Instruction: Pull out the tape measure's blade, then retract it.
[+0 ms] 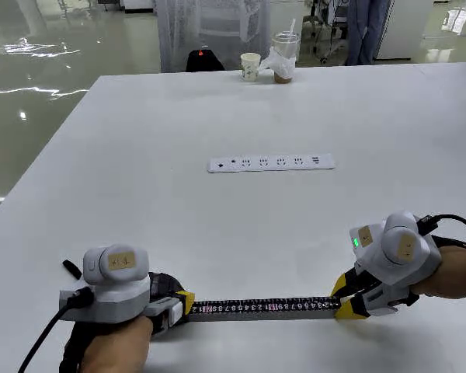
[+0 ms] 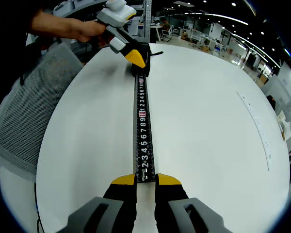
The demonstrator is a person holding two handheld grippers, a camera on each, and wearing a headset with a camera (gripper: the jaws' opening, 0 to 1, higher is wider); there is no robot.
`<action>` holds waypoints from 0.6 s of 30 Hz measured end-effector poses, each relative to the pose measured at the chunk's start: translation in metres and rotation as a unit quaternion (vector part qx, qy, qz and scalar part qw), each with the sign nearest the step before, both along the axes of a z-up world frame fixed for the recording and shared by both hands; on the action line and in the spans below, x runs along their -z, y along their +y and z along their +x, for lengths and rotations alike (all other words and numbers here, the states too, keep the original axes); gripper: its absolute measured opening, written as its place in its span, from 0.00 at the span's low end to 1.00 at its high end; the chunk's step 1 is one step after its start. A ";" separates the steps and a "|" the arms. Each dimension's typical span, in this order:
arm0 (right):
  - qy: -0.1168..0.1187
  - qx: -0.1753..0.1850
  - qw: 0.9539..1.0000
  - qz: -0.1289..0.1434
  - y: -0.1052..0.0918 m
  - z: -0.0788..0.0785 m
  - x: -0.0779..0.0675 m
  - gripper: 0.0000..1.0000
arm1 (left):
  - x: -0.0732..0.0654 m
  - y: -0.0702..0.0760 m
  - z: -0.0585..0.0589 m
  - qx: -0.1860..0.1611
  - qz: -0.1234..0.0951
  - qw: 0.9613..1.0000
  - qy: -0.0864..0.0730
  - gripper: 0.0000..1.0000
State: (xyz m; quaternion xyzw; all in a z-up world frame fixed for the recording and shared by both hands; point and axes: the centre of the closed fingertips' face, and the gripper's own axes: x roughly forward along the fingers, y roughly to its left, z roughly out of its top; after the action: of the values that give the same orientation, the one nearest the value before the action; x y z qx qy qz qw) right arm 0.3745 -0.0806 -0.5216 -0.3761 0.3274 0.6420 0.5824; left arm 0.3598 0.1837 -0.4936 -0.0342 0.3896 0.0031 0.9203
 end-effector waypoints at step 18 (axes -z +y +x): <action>-0.001 -0.003 1.000 -0.002 0.002 0.000 -0.001 0.10 | 0.000 0.000 0.000 -0.002 -0.006 1.000 0.001 0.57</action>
State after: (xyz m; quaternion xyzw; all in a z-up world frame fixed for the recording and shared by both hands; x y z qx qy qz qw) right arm 0.3741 -0.0789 -0.5201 -0.3786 0.3267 0.6431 0.5800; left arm 0.3598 0.1837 -0.4938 -0.0409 0.3903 0.0022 0.9198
